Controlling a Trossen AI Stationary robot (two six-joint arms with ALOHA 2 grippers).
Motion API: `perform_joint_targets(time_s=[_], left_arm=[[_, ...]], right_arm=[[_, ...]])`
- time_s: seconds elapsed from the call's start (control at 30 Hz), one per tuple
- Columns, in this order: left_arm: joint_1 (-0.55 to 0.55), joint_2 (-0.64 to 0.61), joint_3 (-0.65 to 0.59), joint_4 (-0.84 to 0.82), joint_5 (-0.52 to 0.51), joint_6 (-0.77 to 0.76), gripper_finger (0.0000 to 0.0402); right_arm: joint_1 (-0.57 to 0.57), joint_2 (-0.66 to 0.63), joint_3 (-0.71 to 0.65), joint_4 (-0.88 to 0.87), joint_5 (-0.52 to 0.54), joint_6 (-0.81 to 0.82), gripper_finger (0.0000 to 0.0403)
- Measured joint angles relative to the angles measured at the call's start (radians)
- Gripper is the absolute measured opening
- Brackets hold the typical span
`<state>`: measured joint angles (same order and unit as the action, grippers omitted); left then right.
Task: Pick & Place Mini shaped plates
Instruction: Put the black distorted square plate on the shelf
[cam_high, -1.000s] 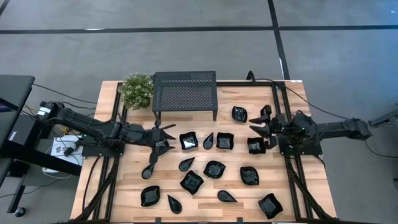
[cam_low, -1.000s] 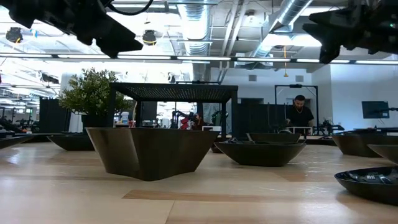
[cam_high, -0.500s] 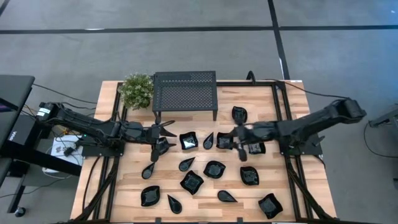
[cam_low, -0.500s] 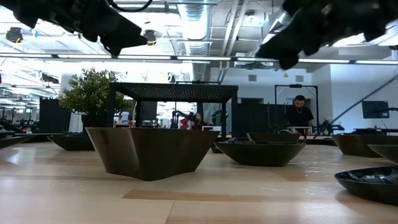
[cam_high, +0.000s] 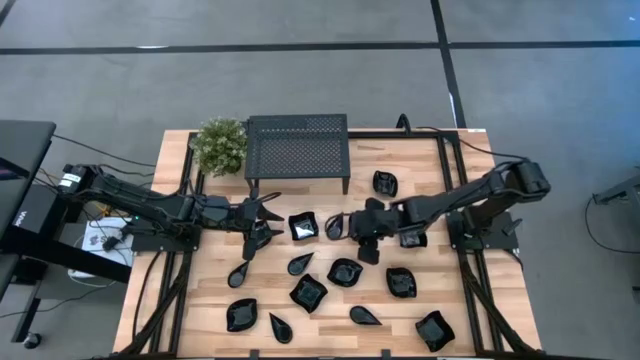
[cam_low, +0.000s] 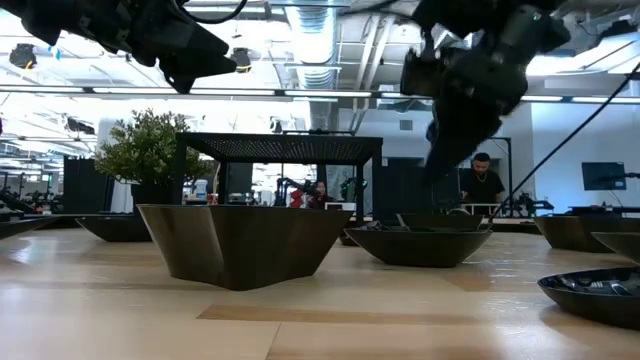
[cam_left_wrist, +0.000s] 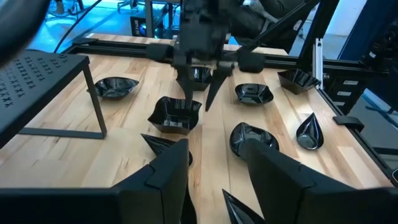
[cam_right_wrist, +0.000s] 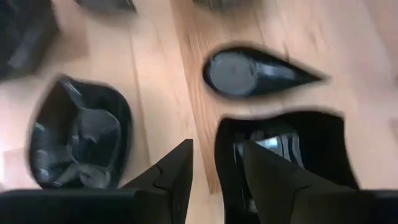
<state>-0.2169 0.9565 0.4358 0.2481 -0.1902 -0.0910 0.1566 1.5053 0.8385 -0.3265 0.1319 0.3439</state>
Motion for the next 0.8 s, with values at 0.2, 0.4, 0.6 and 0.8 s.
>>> perform_joint_targets(time_s=[0.2,0.4,0.6,0.8], left_arm=[[0.000,0.000,0.000,0.000,0.000,-0.004,0.0159],[0.000,0.000,0.000,0.000,0.000,-0.004,0.0159],[0.000,0.000,0.000,0.000,0.000,-0.004,0.0159],[0.000,0.000,0.000,0.000,0.000,-0.004,0.0159]], right_arm=[[-0.008,0.088,0.028,-0.076,-0.011,0.006,0.0123],[-0.016,0.105,0.058,-0.109,-0.029,0.006,0.0122],[-0.036,0.124,0.060,-0.095,-0.029,0.006,0.0118],[-0.043,0.193,0.059,-0.115,-0.078,-0.017,0.0108]])
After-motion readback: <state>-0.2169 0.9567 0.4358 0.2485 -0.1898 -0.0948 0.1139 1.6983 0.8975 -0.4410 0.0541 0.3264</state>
